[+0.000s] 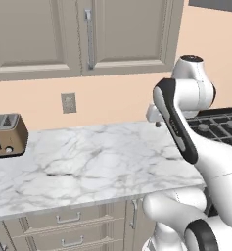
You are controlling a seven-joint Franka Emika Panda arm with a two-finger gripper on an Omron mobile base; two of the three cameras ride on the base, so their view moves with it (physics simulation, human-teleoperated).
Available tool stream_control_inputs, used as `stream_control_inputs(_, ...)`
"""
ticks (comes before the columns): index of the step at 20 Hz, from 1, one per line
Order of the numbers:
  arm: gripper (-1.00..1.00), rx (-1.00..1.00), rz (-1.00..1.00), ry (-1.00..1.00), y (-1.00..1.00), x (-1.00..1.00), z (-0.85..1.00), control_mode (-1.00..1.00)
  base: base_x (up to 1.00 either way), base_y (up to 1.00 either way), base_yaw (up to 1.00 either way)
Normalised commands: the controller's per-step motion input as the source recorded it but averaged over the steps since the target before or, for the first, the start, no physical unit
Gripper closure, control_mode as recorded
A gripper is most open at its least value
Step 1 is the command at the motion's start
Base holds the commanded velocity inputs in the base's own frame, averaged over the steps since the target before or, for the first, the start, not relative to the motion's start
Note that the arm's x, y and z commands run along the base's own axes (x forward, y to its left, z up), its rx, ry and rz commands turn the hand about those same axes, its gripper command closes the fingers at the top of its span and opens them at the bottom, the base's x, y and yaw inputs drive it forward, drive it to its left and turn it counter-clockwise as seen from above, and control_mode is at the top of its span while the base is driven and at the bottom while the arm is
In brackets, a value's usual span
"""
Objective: Navigate to the electric kettle.
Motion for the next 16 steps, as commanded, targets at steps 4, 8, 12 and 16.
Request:
stream_control_inputs(4,-1.00,0.00,0.00,0.00,0.00,0.00,0.00,1.00,-0.95,0.00,0.00)
stream_control_inputs(8,-1.00,0.00,0.00,0.00,0.00,0.00,0.00,1.00,-0.80,0.48,-0.05)
stream_control_inputs(12,-1.00,0.00,0.00,0.00,0.00,0.00,0.00,1.00,-0.11,1.00,-0.16)
stream_control_inputs(16,-1.00,0.00,0.00,0.00,0.00,0.00,0.00,1.00,0.00,1.00,-0.17)
